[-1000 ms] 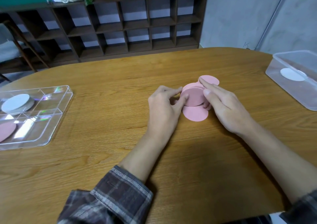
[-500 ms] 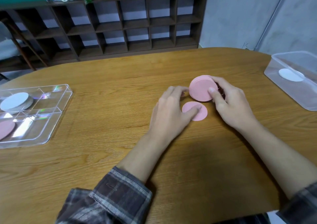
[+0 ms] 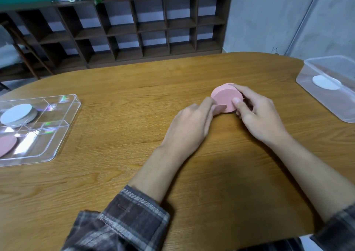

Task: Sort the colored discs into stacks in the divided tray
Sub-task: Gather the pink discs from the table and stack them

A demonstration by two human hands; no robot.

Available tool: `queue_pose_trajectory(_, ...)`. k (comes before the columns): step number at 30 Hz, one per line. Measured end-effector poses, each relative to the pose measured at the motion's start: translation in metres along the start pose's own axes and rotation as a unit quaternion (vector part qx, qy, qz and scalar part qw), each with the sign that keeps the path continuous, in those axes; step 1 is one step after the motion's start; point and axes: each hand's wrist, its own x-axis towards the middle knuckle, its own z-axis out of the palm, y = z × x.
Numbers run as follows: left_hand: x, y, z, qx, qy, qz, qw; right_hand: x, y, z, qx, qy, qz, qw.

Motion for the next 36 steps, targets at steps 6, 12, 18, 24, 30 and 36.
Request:
queue_pose_trajectory(6,0.001,-0.005,0.007,-0.062,0.051,-0.039,0.996,-0.003,-0.004,0.004,0.016,-0.03,-0.018,0.999)
queue_pose_trajectory(12,0.005,-0.006,0.01,-0.166,0.142,-0.09,0.972,-0.004,-0.006,0.004,0.03,-0.034,-0.014,0.999)
queue_pose_trajectory(18,0.006,-0.003,0.009,-0.129,0.113,-0.123,0.978,-0.005,-0.003,0.009,0.046,-0.073,0.014,0.996)
queue_pose_trajectory(24,0.007,-0.003,0.017,-0.087,0.117,-0.11,0.983,-0.008,-0.012,0.01,0.023,-0.119,0.03,0.992)
queue_pose_trajectory(30,0.007,-0.001,0.017,-0.068,0.108,-0.088,0.988,-0.009,-0.015,0.013,-0.077,-0.148,0.003,0.986)
queue_pose_trajectory(36,0.0,0.0,0.019,-0.061,0.088,-0.059,0.993,-0.009,-0.01,0.009,-0.085,-0.087,-0.048,0.991)
